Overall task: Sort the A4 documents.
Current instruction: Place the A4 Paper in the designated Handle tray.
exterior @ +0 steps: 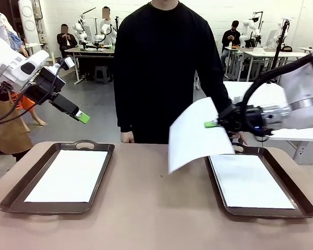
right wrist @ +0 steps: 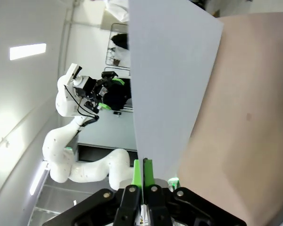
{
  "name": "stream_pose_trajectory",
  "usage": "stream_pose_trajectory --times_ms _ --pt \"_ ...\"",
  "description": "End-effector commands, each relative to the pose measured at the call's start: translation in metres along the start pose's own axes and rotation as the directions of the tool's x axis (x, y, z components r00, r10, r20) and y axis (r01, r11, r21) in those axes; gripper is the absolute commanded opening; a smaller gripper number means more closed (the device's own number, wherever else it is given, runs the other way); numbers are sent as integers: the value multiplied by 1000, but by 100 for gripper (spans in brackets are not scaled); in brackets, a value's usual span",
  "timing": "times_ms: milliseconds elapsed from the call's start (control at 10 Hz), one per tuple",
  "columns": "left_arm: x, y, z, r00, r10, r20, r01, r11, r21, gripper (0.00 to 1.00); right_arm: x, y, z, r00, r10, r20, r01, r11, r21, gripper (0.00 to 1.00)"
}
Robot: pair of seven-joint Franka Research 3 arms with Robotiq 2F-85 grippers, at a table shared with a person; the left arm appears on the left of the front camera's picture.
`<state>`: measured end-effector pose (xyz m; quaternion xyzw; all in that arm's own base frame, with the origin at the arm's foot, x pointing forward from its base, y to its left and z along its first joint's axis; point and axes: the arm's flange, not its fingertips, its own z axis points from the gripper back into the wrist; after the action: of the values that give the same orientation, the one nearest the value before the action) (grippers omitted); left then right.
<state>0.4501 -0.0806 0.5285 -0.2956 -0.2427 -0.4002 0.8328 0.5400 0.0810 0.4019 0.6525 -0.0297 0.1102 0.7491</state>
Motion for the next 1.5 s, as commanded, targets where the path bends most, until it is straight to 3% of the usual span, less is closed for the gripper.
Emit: stream_pose_trajectory --times_ms 0,200,500,900,1100,1400 --pt "-1 0 1 1000 0 4 0 1000 -6 100 -13 -7 32 999 23 -25 -24 998 -58 1" --pt "-1 0 1 1000 0 4 0 1000 -6 100 -14 -25 55 994 -43 -95 35 995 -91 1" --pt "-1 0 1 1000 0 4 0 1000 -6 100 -12 -36 64 988 -79 -134 67 993 -96 1" --pt "-1 0 1 1000 0 4 0 1000 -6 100 -19 -40 80 989 -85 -118 73 992 -103 1" --pt "-1 0 1 1000 0 4 0 1000 -6 100 -29 -69 79 980 -135 -147 114 983 -145 1" --pt "-1 0 1 1000 0 4 0 1000 -6 100 -39 -109 89 983 -164 -87 139 959 -248 1"
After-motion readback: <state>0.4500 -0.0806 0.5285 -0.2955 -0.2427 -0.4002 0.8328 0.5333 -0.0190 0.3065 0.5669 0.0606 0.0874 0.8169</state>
